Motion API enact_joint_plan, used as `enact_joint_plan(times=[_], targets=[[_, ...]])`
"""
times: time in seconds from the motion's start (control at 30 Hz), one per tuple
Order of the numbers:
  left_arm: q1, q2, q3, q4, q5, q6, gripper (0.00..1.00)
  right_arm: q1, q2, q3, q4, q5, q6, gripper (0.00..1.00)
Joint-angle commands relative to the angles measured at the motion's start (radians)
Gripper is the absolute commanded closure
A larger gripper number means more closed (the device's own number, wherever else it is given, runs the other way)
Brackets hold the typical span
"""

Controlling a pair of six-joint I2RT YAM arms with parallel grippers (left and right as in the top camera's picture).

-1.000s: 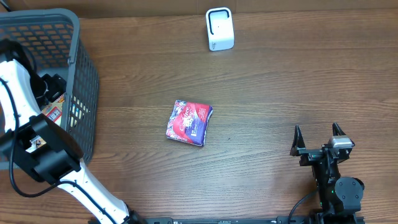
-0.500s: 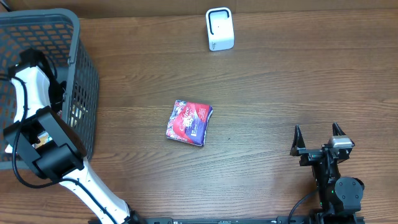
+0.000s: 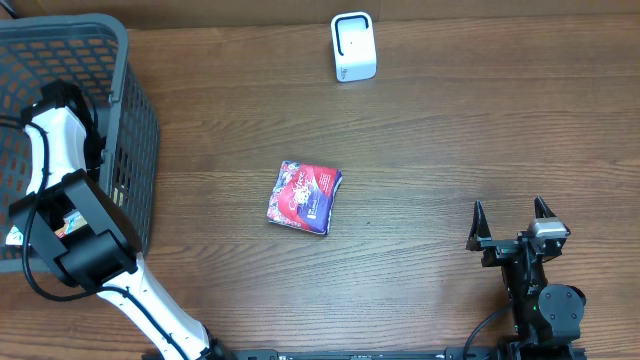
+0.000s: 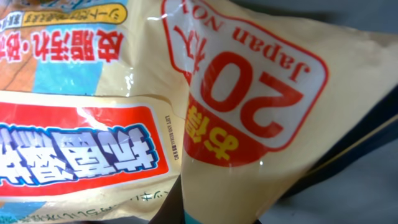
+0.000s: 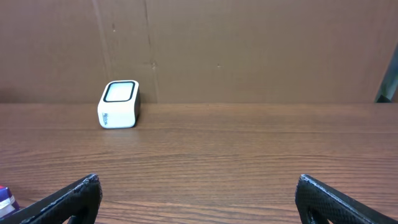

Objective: Scan the item barcode
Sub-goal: 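Lower the left gripper and grasp the beige wet-wipe pack, then lift the wet-wipe pack out and swing it past the scanner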

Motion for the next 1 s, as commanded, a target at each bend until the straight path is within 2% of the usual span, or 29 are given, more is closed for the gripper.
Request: enact_joint_plan(times=[0.0,0.13,0.43,0.6,0.97], targets=[[0.018,0.015,0.037,-0.047,-0.043,0.015,0.96,0.005,-0.01,-0.011,0.007,0.002,-0.005,0.0],[0.018,0.0,0.152,-0.127,-0.042,0.013,0.96,0.005,-0.01,-0.011,0.007,0.002,-0.005,0.0],[0.018,-0.057,0.46,-0.34,-0.033,-0.076,0.96,0.005,-0.01,-0.011,0.007,0.002,-0.005,0.0],[0.018,-0.146,0.523,-0.347,-0.01,-0.074,0.96,0.005,-0.01,-0.011,0.007,0.002,-0.005,0.0],[0.018,-0.436,0.526,-0.268,0.072,-0.074,0.96,0.005,-0.01,-0.011,0.007,0.002,-0.005,0.0]])
